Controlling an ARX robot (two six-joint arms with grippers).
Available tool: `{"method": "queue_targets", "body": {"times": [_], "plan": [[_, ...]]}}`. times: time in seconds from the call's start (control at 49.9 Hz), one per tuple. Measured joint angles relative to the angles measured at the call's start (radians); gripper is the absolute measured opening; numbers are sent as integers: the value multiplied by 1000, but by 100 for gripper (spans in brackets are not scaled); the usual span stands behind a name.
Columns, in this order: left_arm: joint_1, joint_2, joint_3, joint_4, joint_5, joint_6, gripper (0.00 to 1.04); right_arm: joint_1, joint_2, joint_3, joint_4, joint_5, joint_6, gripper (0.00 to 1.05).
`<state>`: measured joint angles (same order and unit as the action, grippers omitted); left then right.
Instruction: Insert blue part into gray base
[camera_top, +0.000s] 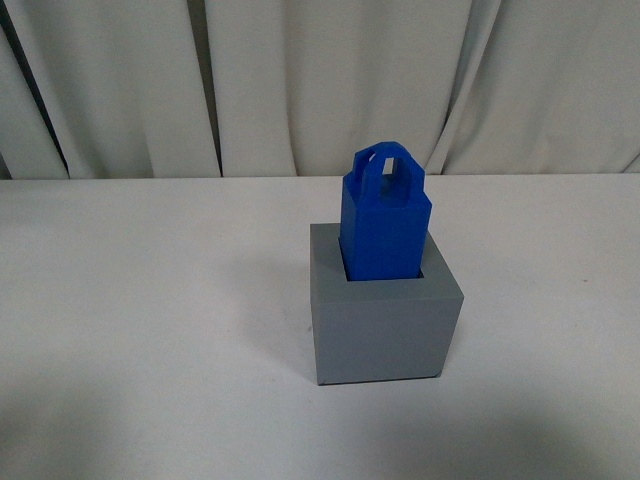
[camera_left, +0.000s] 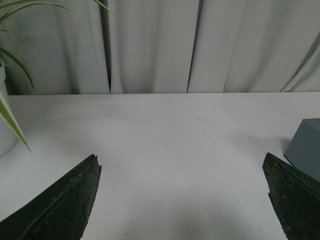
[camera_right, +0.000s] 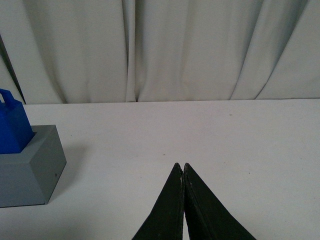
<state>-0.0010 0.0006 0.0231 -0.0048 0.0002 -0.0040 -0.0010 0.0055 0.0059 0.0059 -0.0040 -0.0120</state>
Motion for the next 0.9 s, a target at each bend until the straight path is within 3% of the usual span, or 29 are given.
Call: {"method": "queue_targets", "body": {"times": [0.18,0.801,0.902], "plan": [[0,0,0,0,0,0,99,0,0,0,-4,0,-1,4],[0,0,0,0,0,0,99,0,-1,0,-4,0,0,96],[0,0,0,0,0,0,99,0,-1,0,-4,0,1,97]]}}
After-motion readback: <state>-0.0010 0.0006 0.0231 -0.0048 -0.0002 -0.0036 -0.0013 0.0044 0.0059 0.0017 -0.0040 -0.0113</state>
